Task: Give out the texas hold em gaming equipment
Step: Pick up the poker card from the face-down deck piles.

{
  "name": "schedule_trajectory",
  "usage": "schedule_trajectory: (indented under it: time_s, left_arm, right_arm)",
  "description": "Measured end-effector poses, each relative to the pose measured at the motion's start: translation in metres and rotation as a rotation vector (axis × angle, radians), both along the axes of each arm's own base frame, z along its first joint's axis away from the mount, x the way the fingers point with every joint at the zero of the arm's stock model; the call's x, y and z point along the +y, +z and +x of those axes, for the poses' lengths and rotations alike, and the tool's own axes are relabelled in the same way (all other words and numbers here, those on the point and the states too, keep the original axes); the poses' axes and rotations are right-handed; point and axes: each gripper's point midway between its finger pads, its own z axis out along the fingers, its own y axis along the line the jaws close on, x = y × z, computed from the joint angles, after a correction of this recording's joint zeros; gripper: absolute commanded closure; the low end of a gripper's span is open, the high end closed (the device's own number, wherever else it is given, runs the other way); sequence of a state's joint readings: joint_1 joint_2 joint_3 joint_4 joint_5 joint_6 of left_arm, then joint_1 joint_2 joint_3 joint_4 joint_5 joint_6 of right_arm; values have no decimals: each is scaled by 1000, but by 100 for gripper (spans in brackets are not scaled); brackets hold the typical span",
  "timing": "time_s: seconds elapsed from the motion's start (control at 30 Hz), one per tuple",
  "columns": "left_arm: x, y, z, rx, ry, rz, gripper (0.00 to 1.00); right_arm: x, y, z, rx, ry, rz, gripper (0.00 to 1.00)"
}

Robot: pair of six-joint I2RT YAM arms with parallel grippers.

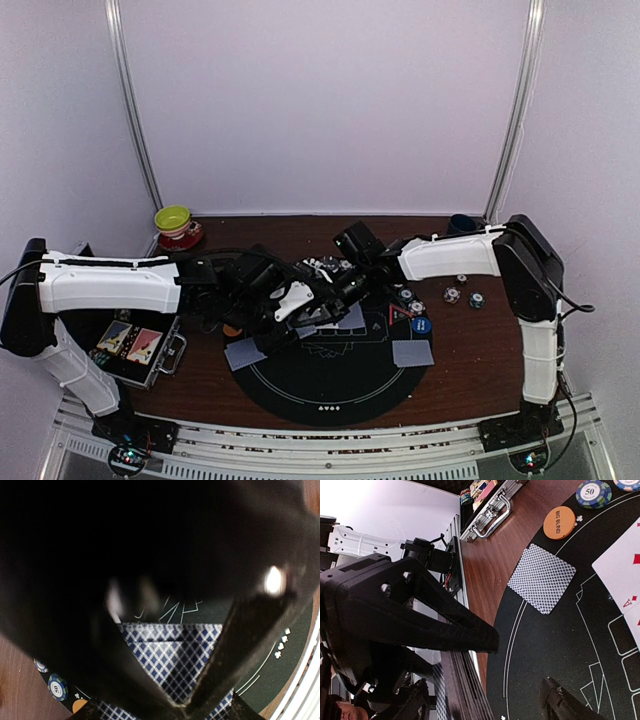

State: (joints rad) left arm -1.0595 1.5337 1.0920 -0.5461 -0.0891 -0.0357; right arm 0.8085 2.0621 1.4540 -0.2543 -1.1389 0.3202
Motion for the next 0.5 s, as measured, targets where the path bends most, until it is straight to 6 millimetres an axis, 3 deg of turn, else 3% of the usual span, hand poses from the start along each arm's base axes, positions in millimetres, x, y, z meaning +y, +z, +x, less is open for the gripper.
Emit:
schedule_trajectory:
  time_s: [0.23, 0.5]
  left_arm:
    - [0, -1, 0, 1, 0, 3, 35]
    - [-1, -3, 1, -2, 3, 5, 34]
  right_arm:
    - [4, -13, -3, 31, -2, -22, 34]
    - [-1, -12, 9, 21, -25, -24, 44]
